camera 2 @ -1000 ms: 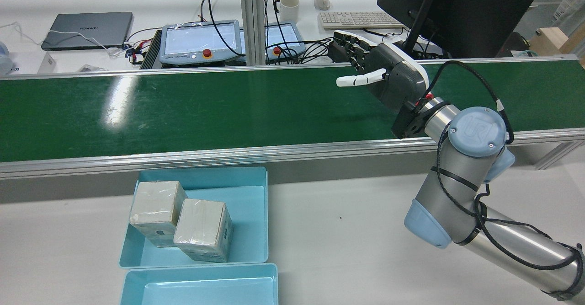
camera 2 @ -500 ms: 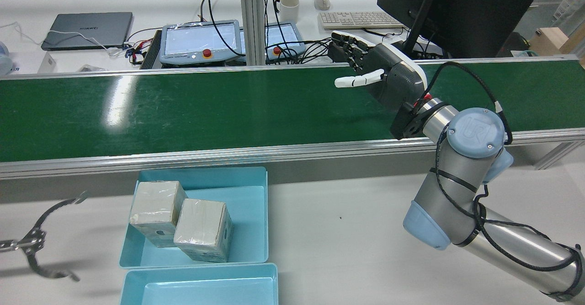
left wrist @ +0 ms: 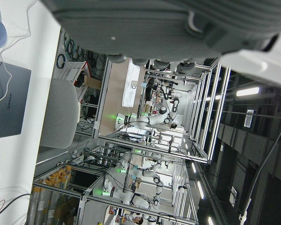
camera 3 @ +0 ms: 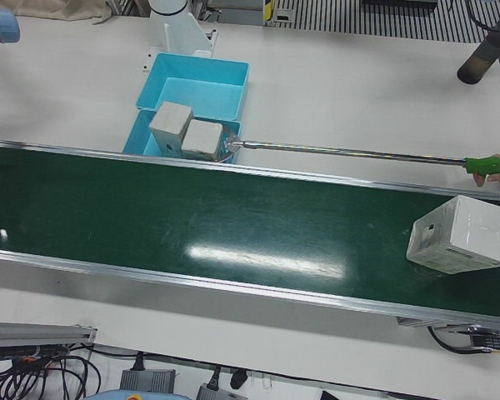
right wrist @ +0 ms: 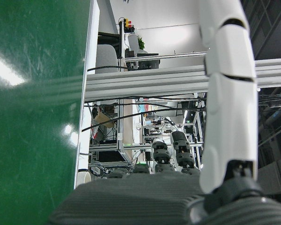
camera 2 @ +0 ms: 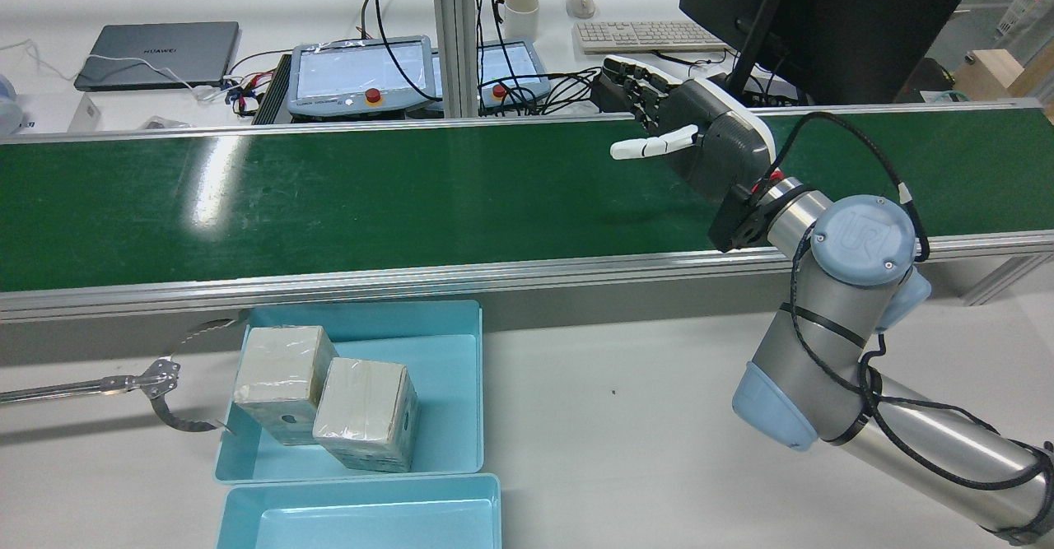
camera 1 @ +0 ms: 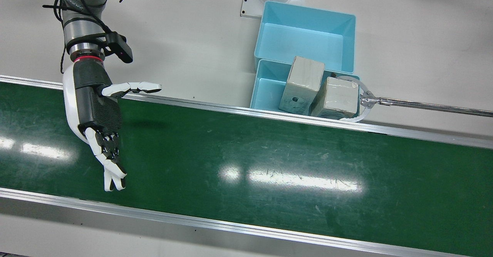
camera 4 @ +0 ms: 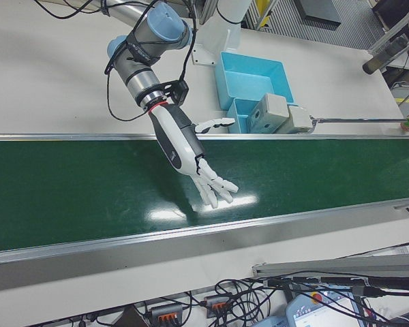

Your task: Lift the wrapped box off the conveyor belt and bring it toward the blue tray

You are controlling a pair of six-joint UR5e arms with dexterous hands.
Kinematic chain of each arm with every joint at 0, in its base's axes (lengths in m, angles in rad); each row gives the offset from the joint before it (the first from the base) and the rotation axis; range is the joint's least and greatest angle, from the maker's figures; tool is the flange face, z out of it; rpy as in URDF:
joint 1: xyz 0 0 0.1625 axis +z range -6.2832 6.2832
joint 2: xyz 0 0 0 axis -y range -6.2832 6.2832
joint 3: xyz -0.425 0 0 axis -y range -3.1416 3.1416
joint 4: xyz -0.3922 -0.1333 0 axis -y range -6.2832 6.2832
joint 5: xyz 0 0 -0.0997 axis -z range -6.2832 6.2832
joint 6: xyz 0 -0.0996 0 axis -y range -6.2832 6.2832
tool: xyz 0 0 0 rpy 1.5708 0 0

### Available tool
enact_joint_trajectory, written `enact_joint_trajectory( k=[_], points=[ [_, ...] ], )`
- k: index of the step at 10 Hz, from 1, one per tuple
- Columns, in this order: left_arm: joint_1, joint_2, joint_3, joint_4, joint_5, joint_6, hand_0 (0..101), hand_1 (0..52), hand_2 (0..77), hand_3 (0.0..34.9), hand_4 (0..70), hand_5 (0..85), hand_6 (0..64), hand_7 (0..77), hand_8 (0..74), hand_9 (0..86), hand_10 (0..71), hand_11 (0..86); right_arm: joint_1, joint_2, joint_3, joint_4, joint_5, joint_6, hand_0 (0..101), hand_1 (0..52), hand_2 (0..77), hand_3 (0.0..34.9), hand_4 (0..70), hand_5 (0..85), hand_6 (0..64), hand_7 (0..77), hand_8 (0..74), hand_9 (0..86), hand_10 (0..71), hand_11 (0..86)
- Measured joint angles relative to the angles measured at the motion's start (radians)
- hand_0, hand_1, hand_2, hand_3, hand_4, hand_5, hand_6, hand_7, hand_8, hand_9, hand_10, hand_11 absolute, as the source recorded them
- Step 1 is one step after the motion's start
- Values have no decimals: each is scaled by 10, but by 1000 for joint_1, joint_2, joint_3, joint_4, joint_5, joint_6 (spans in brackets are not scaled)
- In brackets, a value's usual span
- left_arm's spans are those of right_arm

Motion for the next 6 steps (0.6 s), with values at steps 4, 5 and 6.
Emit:
enact_joint_trajectory(
  k=[4, 5, 6],
  points=[
    [0, 0, 0, 0, 0, 0, 0, 0, 11, 0, 0, 11, 5, 5, 5, 0, 5, 5, -1, -1, -5, 2, 2, -1, 485, 169, 114, 0, 60, 153, 5, 11, 0, 22, 0, 11],
    [0, 0, 0, 0, 0, 0, 0, 0, 11, 0, 0, 11, 5, 5, 5, 5, 0, 5, -1, -2, -6, 3, 2, -1, 485, 169, 114, 0, 60, 153, 5, 11, 0, 22, 0, 11],
    [0, 0, 0, 0, 0, 0, 0, 0, 11, 0, 0, 11, 5, 5, 5, 0, 5, 5, -1, -2, -8, 4, 2, -1, 481, 158, 114, 0, 60, 153, 5, 11, 0, 22, 0, 11]
  ],
)
